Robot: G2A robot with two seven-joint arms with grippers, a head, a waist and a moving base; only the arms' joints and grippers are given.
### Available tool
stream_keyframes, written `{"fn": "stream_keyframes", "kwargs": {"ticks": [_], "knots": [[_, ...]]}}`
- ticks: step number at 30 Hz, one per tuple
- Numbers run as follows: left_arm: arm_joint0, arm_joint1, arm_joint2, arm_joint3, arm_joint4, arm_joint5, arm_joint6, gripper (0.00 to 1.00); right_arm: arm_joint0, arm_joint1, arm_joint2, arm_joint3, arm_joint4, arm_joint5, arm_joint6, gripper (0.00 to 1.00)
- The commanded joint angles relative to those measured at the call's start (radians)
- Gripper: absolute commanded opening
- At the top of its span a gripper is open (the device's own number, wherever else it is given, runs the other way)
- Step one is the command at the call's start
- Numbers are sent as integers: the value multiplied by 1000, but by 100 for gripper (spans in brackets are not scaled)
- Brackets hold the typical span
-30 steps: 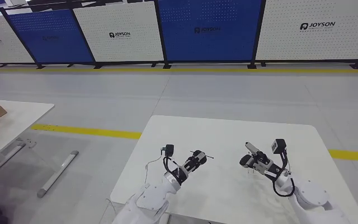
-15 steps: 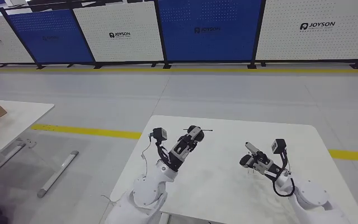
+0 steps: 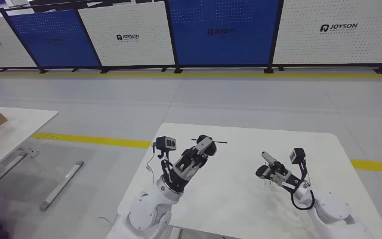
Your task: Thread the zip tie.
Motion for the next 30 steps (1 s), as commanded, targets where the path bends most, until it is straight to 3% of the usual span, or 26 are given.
{"fn": "stream_keyframes", "kwargs": {"ticks": [1,7,10,13,15,17,18,30], "knots": [[-1,0,0,1,1,0,1,0,0,0,0,0,0,0,0,100],[-1,0,0,1,1,0,1,0,0,0,0,0,0,0,0,100],[-9,-1,11,-5,-18,22,-4,0,0,0,0,0,0,0,0,100],[-9,-2,26,-25,-121,39,-35,0,0,0,0,0,0,0,0,100],[-6,-1,16,-40,-213,53,-58,0,0,0,0,0,0,0,0,100],[-3,0,-2,-44,-248,71,-65,0,0,0,0,0,0,0,0,100],[-4,1,-17,-43,-235,69,-45,0,0,0,0,0,0,0,0,100],[-9,0,-11,-37,-224,80,-37,0,0,0,0,0,0,0,0,100]]}}
